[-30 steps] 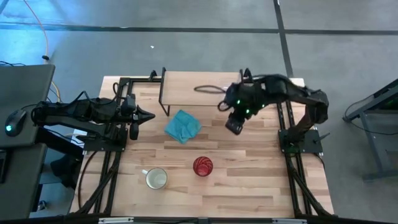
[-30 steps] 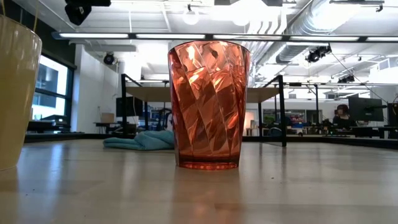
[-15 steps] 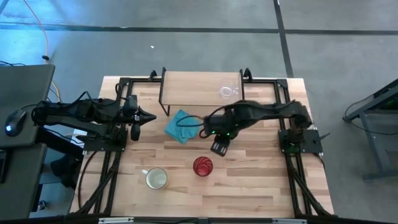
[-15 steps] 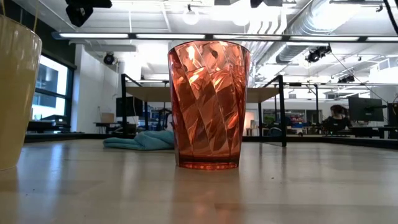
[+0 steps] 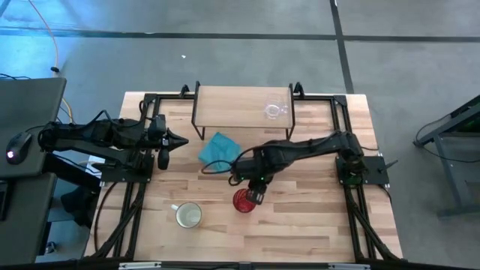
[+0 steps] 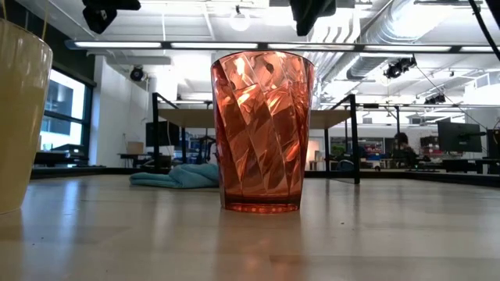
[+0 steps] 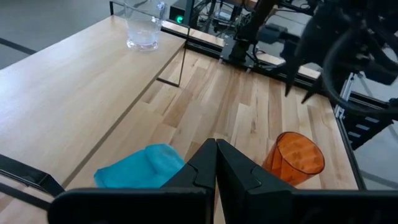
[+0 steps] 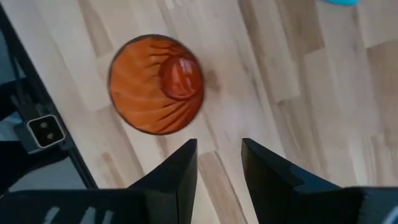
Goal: Stack small to large cups/mugs on shelf
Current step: Put the red cup on the shelf
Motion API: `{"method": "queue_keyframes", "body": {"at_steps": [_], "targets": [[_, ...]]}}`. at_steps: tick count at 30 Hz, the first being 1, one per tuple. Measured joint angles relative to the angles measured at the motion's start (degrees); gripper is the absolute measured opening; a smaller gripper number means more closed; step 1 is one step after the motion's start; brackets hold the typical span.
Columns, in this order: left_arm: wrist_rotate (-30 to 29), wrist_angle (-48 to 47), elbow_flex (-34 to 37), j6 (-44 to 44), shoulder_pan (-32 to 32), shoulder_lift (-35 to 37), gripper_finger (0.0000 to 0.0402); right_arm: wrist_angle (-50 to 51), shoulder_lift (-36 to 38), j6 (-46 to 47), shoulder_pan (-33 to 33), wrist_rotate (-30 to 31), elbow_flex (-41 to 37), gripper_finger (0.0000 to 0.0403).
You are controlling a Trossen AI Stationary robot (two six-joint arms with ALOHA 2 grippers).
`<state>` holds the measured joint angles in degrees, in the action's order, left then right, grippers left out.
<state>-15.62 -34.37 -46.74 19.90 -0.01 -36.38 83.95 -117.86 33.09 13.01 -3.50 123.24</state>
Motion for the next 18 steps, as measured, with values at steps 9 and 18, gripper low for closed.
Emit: {"method": "queue_keyframes", "body": {"at_steps": [9,18], "targets": [[-1.6,-1.5,0.0,0.0,0.0,0.4,0.0001,-3.7,-2.5,0.1,1.7,0.0,0.0,0.0119],[-8.0,-10.4,0.0,3.0,0.0,6.5,0.0001,-5.1,-4.1,-0.6,3.0,1.1,0.0,0.0119]]}}
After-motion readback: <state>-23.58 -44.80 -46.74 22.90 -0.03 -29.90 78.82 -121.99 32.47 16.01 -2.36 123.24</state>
